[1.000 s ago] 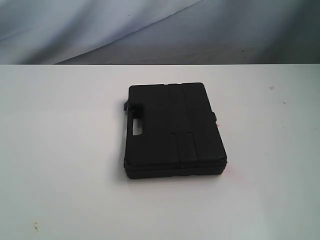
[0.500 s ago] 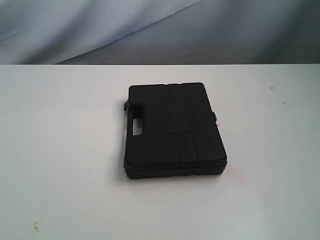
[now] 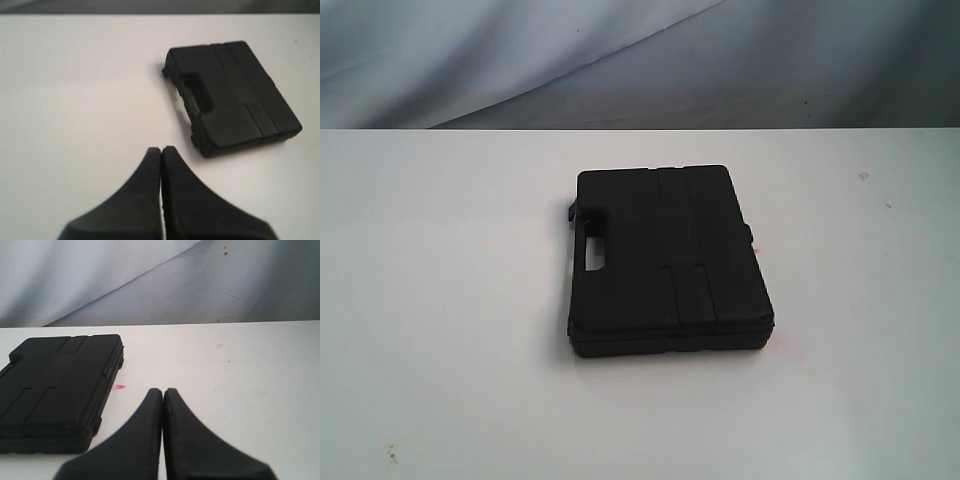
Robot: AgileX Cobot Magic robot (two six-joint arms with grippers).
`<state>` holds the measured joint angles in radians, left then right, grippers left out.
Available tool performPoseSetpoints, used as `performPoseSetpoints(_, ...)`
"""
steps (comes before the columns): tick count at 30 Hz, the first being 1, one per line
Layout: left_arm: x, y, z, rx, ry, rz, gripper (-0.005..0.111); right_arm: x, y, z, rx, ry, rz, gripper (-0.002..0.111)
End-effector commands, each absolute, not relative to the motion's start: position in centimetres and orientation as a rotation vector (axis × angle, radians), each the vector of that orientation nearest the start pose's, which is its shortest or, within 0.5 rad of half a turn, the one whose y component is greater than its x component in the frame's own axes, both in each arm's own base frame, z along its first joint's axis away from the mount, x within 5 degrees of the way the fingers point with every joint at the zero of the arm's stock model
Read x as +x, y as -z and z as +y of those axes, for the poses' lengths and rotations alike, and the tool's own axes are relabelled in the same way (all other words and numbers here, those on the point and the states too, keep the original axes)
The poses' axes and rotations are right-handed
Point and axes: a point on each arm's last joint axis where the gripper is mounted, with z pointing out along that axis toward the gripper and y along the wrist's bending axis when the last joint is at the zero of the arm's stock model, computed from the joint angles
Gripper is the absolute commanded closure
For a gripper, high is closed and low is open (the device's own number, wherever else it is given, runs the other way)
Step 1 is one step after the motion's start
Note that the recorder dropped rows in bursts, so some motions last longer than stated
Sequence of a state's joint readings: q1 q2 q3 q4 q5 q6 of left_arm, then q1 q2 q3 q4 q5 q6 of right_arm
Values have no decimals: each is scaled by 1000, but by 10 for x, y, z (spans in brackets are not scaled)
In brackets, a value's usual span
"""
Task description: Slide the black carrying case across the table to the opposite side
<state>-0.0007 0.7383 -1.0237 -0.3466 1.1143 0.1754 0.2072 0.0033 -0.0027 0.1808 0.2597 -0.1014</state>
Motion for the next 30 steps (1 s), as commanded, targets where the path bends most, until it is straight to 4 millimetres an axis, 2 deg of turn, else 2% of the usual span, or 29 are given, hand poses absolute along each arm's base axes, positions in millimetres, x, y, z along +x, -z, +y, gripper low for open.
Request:
performPoseSetpoints(1,129,-384,-29,143,399,2406,107,53,-190,15,-135,-247,1738,108)
performPoseSetpoints(11,177,-359,-29,27,446,2546,107,53,-190,15,-135,-247,1738,108)
performPoseSetpoints(17,207,-348,-41,88,391,2594,107,53,-190,15,-135,-247,1738,108)
performPoseSetpoints(23,235,-332,-72,144,349,2679,107,53,-190,15,-135,-247,1738,108)
performPoseSetpoints(30,259,-310,-131,214,391,2700,107,53,-190,15,-135,-247,1738,108)
